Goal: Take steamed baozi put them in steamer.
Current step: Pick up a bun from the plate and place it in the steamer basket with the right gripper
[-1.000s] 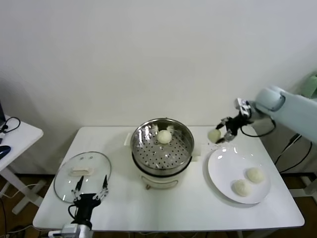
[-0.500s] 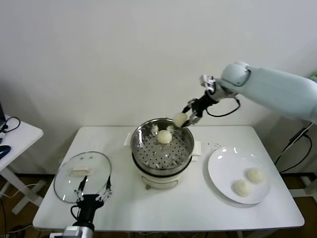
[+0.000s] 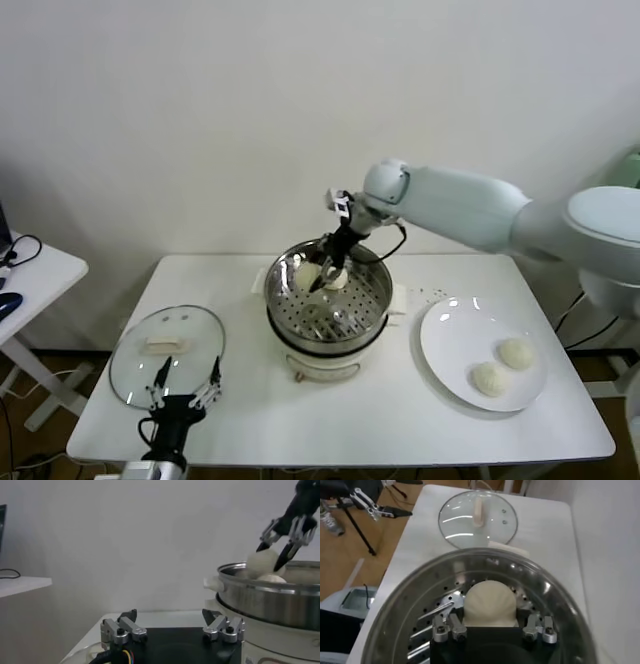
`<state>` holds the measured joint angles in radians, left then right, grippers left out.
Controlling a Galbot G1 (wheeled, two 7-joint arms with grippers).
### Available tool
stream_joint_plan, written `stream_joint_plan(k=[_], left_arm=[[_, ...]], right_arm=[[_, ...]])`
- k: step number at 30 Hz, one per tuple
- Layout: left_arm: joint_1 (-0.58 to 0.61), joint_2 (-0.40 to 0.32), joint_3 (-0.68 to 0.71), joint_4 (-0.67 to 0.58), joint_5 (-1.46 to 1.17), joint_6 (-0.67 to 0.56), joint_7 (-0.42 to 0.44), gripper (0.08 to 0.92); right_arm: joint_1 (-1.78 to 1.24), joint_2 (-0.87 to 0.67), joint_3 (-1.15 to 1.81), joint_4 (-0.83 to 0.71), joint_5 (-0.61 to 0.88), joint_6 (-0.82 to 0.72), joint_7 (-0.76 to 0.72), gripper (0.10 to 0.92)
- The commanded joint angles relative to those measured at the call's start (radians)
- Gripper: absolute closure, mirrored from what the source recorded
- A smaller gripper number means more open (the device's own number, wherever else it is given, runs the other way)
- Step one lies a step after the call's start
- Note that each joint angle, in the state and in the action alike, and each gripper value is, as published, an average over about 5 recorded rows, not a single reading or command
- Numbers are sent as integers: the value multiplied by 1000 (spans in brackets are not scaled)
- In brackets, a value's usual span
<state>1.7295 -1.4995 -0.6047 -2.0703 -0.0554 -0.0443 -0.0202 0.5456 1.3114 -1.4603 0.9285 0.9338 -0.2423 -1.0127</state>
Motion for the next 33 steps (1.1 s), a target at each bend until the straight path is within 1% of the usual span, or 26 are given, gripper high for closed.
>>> stream_joint_plan(k=[1, 11, 25, 27, 33], left_arm=[[3, 1, 2, 0, -1, 2, 0, 177], [-7, 0, 3, 3, -1, 6, 0, 177], [-5, 1, 2, 5, -2, 4, -1, 177], [-5, 1, 3, 6, -2, 4, -1, 177], [-5, -1, 4, 6, -2, 5, -2, 177]], right_arm=[[-57, 82, -7, -68, -16, 1, 3, 342], [-68, 83, -5, -90, -45, 8, 2, 341], [-74, 74, -5, -70, -68, 10, 7, 326], [-75, 73, -5, -67, -69, 11, 9, 310], [-70, 69, -5, -59, -70, 17, 9, 212]])
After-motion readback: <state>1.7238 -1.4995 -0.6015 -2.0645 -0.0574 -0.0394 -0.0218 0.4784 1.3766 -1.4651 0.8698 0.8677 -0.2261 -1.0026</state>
